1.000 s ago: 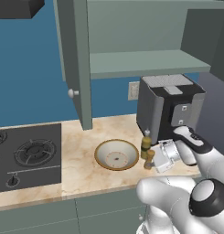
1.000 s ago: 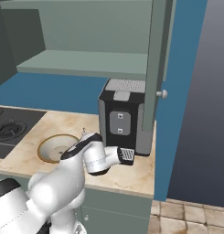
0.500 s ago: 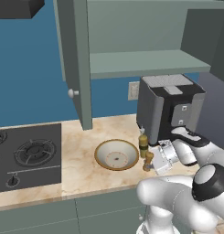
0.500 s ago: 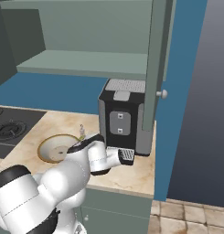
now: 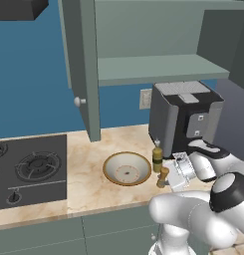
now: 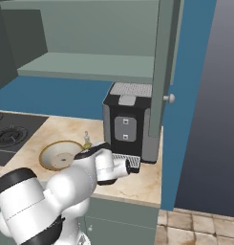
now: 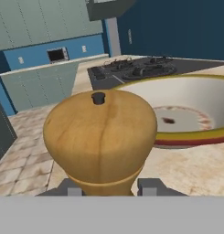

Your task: Retrieve the bottle and the shaker from the cabinet and place them next to the mixing bowl on the counter. Then add garlic from the fridge to the mixing bowl.

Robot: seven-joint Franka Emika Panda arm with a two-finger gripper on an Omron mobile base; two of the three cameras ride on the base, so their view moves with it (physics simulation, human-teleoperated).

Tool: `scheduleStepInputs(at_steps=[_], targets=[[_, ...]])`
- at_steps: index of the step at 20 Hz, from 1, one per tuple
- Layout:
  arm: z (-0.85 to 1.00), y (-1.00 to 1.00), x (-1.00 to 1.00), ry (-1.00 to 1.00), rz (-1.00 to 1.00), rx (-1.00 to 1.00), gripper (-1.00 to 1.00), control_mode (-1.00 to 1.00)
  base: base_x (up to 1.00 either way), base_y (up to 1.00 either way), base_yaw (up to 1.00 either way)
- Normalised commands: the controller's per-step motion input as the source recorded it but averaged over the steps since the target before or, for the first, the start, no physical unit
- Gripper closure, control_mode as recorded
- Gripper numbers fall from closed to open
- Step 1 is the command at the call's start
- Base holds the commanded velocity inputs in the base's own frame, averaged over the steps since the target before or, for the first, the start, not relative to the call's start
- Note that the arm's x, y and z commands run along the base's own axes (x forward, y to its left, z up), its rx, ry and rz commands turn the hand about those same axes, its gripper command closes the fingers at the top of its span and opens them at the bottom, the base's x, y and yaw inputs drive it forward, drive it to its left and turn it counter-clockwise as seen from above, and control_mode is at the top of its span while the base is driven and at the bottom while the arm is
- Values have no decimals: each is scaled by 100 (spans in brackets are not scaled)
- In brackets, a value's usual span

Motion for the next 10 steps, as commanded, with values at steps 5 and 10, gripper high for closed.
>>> scheduleStepInputs(at_steps=[5,10], targets=[[-10,0,5,-1,-6,0,100,-100,0,0,0],[-13,0,0,-4,-12,0,100,-100,0,0,0]])
